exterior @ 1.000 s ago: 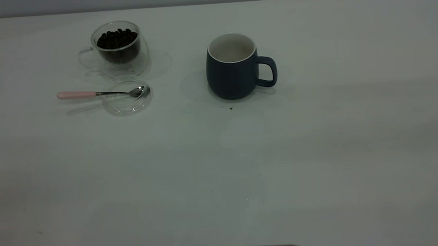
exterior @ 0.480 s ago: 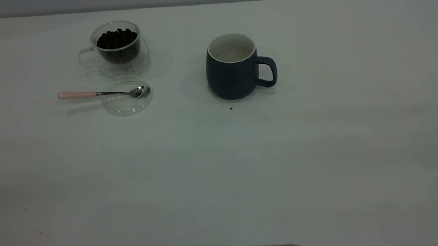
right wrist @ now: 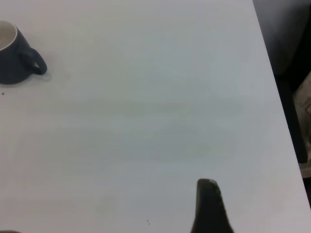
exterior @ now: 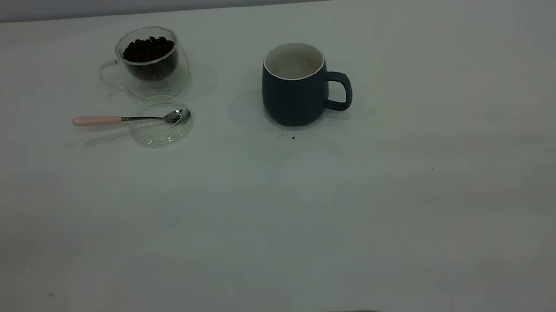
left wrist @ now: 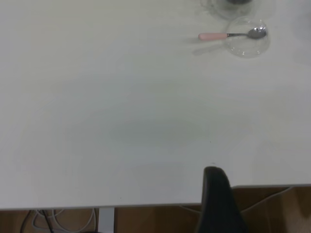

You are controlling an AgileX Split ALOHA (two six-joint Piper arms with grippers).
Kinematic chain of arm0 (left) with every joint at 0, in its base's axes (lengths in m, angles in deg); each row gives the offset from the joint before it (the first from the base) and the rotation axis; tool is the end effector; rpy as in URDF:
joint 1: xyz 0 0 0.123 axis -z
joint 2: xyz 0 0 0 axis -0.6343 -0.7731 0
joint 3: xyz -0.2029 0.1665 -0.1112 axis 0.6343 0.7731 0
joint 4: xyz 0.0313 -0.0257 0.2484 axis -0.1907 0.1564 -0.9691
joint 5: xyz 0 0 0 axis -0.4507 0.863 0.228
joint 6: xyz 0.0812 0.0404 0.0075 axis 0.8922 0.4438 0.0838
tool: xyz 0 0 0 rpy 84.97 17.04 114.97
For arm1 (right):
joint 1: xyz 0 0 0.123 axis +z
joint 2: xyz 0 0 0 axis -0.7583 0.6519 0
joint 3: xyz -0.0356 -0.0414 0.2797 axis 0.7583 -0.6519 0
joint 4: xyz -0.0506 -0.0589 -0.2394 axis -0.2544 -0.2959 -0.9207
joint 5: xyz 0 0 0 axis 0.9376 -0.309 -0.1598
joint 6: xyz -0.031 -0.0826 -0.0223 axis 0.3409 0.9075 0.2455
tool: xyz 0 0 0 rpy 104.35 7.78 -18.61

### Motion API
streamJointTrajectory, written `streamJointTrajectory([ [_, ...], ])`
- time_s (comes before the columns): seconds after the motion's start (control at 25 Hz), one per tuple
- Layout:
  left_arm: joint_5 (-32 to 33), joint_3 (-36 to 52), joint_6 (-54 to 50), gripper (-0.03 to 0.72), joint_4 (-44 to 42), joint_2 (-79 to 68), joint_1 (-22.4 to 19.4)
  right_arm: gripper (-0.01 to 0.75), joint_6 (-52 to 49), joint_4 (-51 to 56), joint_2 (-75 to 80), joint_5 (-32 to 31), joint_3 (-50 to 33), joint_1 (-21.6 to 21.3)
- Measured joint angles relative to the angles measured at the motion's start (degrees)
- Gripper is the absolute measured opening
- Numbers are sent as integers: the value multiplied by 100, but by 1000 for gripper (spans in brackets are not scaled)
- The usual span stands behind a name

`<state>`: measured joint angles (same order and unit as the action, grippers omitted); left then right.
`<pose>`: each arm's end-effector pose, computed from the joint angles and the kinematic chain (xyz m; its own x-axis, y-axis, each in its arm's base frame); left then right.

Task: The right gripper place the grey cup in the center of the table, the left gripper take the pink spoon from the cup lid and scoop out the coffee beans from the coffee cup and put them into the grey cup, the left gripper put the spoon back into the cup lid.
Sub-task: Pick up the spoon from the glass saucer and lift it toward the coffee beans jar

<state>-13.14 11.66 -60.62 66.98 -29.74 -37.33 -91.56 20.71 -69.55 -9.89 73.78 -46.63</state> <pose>-0.0113 0.0013 0.2678 -0.5307 0.0065 -0.8475 0.0208 0.9998 -0.0053 -0.0003 -0.0050 0.2644 -0.5576 0.0004 -0.8301 0.0131 0.9999 -0.0083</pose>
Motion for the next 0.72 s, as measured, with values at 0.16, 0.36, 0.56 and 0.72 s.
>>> streamJointTrajectory([
  [0.16,0,0,0,515,0,0,0,538,0,0,0,0,0,0],
  [0.36,-64,0,0,515,0,0,0,538,0,0,0,0,0,0],
  [0.56,-201,0,0,515,11,0,0,538,0,0,0,0,0,0],
  [0.72,-294,-13,-81,515,60,0,0,538,0,0,0,0,0,0],
])
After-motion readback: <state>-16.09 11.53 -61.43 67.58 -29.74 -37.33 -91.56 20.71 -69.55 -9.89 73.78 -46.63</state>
